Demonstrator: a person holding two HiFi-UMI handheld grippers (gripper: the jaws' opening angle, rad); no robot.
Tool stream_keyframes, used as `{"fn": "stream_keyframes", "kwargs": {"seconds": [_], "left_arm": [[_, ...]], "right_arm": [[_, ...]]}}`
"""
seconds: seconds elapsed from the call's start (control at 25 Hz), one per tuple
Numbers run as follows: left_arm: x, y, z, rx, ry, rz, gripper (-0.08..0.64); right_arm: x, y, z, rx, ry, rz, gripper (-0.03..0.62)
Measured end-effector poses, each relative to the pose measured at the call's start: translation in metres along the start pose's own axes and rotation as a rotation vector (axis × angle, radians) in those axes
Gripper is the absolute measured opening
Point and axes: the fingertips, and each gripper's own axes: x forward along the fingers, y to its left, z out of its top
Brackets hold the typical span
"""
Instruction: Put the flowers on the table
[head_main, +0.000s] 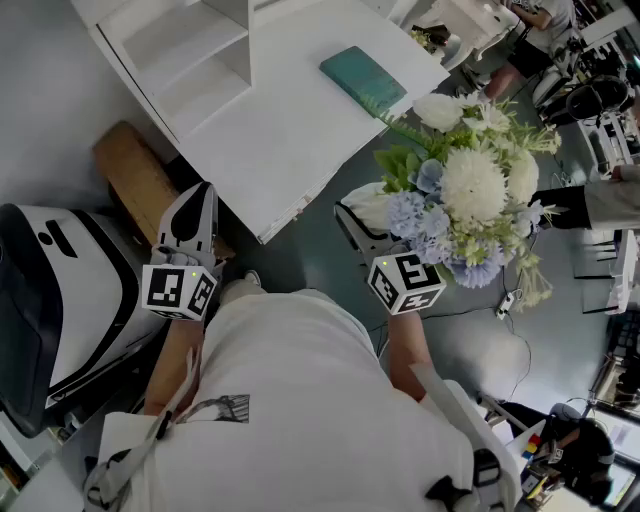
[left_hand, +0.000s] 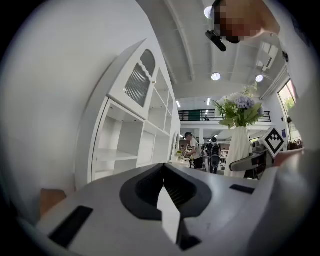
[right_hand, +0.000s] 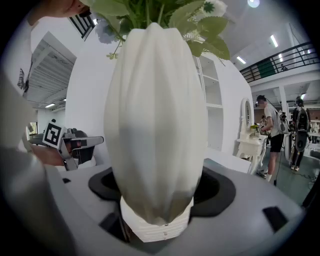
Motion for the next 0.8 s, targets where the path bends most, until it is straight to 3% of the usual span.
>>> {"fn": "stream_keyframes", "kwargs": {"seconds": [0.44, 0.8], "left_arm": [[0.008, -0.012, -0.008, -0.011, 0.003, -0.013, 0.015], [0.013, -0.06, -0.012, -0.013, 0.01, 0.001, 0.015]], "right_arm": [[-0.006, -0.008, -0.007, 0.009, 0.009, 0.0, 0.39], [-0.03, -0.041, -0.009, 0.006, 0.009, 0.026, 0.39]]}}
